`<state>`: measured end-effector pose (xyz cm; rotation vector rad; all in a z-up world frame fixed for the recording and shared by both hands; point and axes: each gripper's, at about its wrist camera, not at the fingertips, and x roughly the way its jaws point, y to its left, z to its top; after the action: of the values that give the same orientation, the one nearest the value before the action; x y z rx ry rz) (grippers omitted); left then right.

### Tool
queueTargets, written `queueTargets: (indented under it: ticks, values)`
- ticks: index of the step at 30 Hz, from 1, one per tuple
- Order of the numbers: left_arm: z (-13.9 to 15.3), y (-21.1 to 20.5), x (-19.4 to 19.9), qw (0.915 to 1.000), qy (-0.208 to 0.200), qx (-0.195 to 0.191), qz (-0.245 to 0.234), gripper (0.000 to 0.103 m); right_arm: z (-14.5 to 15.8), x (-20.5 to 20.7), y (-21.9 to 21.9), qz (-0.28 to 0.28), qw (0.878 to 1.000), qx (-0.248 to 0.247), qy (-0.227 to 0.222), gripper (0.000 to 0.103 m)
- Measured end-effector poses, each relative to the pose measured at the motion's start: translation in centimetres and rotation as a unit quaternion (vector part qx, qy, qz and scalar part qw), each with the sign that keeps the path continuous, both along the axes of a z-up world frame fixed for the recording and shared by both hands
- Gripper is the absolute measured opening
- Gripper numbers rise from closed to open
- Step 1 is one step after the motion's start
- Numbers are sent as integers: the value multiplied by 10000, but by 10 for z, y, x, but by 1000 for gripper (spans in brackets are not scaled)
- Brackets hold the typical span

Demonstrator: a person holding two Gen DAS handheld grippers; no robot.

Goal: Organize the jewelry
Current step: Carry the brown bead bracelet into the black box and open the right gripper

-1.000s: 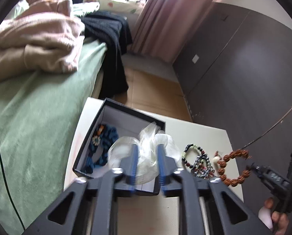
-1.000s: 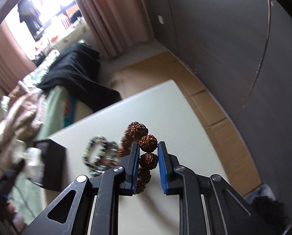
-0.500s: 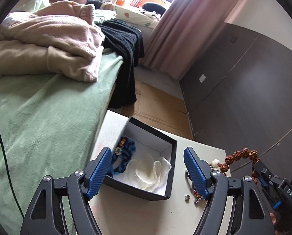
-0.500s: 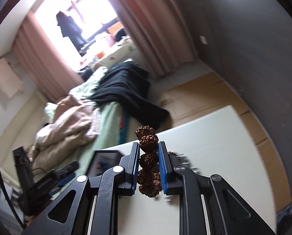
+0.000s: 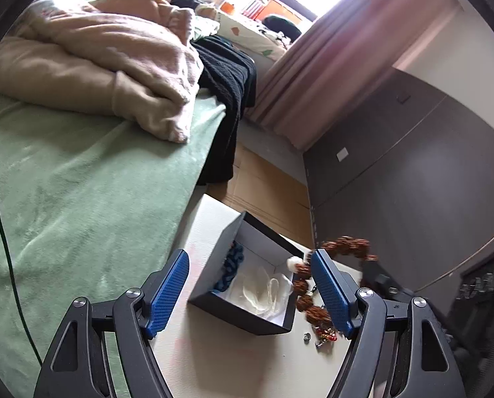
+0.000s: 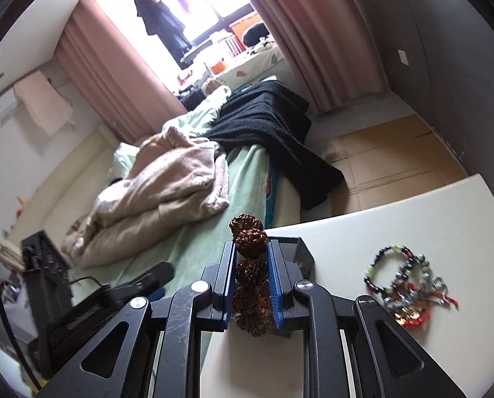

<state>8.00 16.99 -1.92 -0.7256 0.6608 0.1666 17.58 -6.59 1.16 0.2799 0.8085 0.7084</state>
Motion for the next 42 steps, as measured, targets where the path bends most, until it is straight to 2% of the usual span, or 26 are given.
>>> queueTargets:
  ticks: [6,11,15,17,19,22,24,28,30,33,38,42]
  values:
    - [5,16,-11,9999,-98,-34,115,76,-14,3,18,-75,9994,-339,-54,20]
    - [3,21,-9,9997,-91,-165,125,76,-16,1,27,-377,9933,-1006,-418,20]
    - [4,19,-7,9998,-92,-111,106,76,-23,-3,43,-98,9897,-1368,-415,20]
    - [4,20,-9,9998,-97,-111,131,76,-30,-3,49,243,9915,-1272,-135,20]
    - [4,21,-10,9997,-99,-121,170,76,-34,-1,45,467,9943,-923,245,21]
    - [3,21,-10,9997,-101,-100,217,76,-31,-1,26,319,9963,-720,347,22]
    - [3,20,-9,9998,-80,-96,183,76,-29,-1,13,179,9971,-642,380,33]
    - [2,9,-4,10000,-31,-47,40,76,-22,0,-32,-277,9975,-465,444,44]
    - [2,1,-1,10000,-9,34,-30,76,-18,0,-51,-495,9968,-400,476,55]
    - [2,-12,4,9998,42,143,-149,76,-17,2,-81,-829,9943,-313,595,61]
    - [-2,-37,16,9988,118,224,-424,76,-14,2,-118,-1120,9900,-321,799,63]
    - [-4,-59,26,9970,146,370,-664,76,-11,-3,-140,-1303,9878,-296,797,76]
